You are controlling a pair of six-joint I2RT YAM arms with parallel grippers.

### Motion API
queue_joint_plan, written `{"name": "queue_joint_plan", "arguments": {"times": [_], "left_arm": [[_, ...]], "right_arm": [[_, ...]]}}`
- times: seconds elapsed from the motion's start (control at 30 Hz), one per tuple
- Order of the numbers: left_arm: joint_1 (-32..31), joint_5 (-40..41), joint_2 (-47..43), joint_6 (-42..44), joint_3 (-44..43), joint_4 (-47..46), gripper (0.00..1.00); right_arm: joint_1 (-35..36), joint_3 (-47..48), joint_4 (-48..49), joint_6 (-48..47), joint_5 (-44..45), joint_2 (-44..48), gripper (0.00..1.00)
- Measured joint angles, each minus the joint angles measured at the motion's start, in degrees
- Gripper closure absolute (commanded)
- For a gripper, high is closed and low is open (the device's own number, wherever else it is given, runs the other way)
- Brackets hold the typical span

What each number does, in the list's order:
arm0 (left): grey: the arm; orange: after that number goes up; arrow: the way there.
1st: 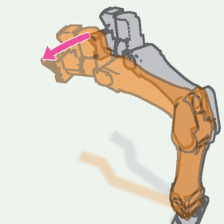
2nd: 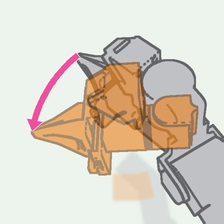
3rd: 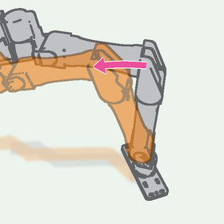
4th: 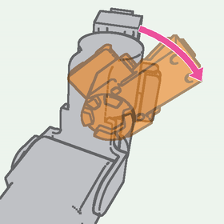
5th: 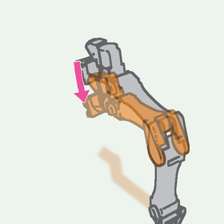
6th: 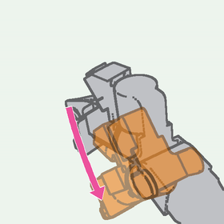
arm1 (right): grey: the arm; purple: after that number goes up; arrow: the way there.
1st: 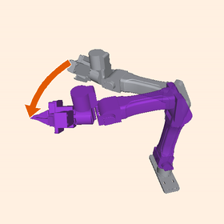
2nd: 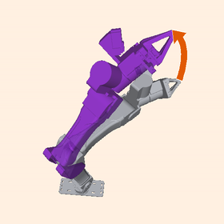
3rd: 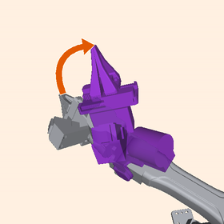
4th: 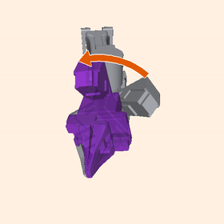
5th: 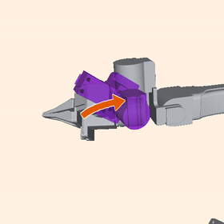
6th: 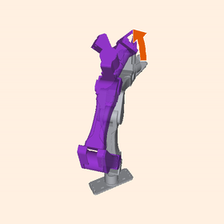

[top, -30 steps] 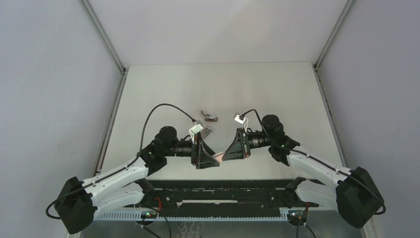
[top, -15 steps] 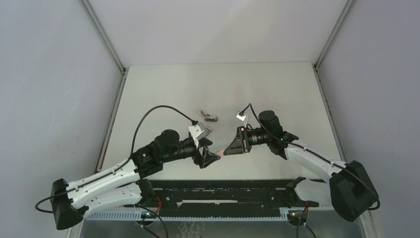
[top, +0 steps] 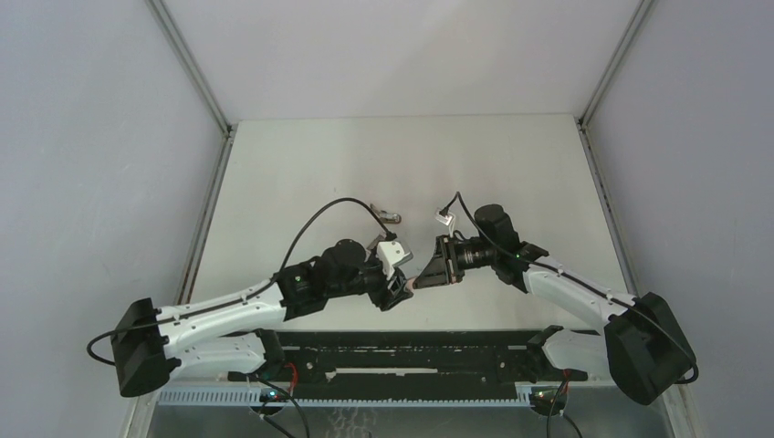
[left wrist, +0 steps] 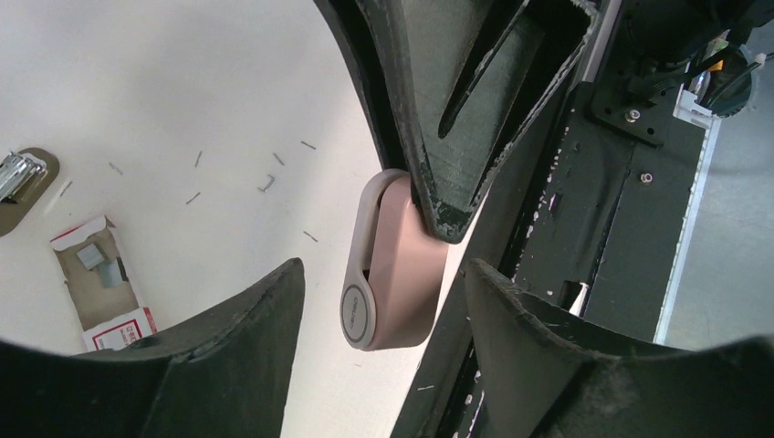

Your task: Load the staples into the stapler

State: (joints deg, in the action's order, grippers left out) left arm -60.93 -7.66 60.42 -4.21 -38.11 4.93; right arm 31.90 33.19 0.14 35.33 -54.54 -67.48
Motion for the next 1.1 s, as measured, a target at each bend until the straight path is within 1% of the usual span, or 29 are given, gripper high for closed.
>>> {"name": "queue_joint_plan", "arguments": {"times": [0.03, 0.1, 0.27, 0.33, 0.5, 0.6, 0.7, 0.73, 0.8, 0.87, 0.93, 1.0, 1.1], "left_arm": [[-0.07, 0.00, 0.17, 0.17, 0.00, -0.22, 0.43], [-0.09, 0.00, 0.72, 0.37, 0.00, -0.68, 0.44], [-0.28, -0.11, 2.10, 0.50, -0.02, -1.05, 0.39], [-0.35, -0.13, 2.56, 0.57, -0.02, -1.11, 0.40], [-0.61, -0.31, 3.72, 0.83, -0.02, -1.55, 0.60], [-0.92, -0.63, 4.17, 1.33, -0.02, -1.97, 0.75], [-1.11, -0.85, 4.59, 1.84, -0.02, -2.21, 0.90], [-1.11, -0.92, 4.72, 1.79, -0.02, -2.34, 0.94], [-1.09, -0.94, 5.01, 1.79, -0.02, -2.73, 0.99], [-1.09, -1.33, 5.18, 1.77, -0.02, -2.67, 1.00], [-1.11, -1.68, 5.20, 1.75, -0.02, -2.69, 1.00], [-1.11, -1.77, 5.20, 1.73, -0.02, -2.71, 1.00], [-1.11, -1.79, 5.20, 1.62, -0.02, -2.93, 1.00]], "right_arm": [[0.00, 0.00, -0.17, -0.02, 0.02, 0.00, 1.00], [0.00, 0.00, -0.39, -0.04, 0.02, 0.00, 1.00], [0.00, 0.00, -0.48, -0.04, 0.02, 0.00, 1.00], [0.00, 0.00, -0.46, -0.04, 0.02, 0.00, 1.00], [0.00, 0.00, -0.44, -0.04, 0.11, 0.00, 1.00], [-0.04, 0.00, -0.79, 0.02, 0.44, 0.00, 0.99], [-0.26, 0.00, -1.31, 0.02, 0.59, 0.00, 0.69], [-0.52, 0.00, -1.36, 0.02, 0.76, 0.00, 0.60], [-1.14, 0.00, -1.46, 0.20, 1.31, 0.17, 0.47], [-1.68, 0.00, -1.51, 0.37, 1.75, 0.57, 0.40], [-2.78, 0.00, -1.75, 0.50, 2.71, 1.79, 0.38], [-3.93, 0.00, -2.05, 0.57, 3.89, 3.56, 0.39], [-5.77, 0.00, -2.80, 0.79, 5.55, 5.62, 0.43]]}}
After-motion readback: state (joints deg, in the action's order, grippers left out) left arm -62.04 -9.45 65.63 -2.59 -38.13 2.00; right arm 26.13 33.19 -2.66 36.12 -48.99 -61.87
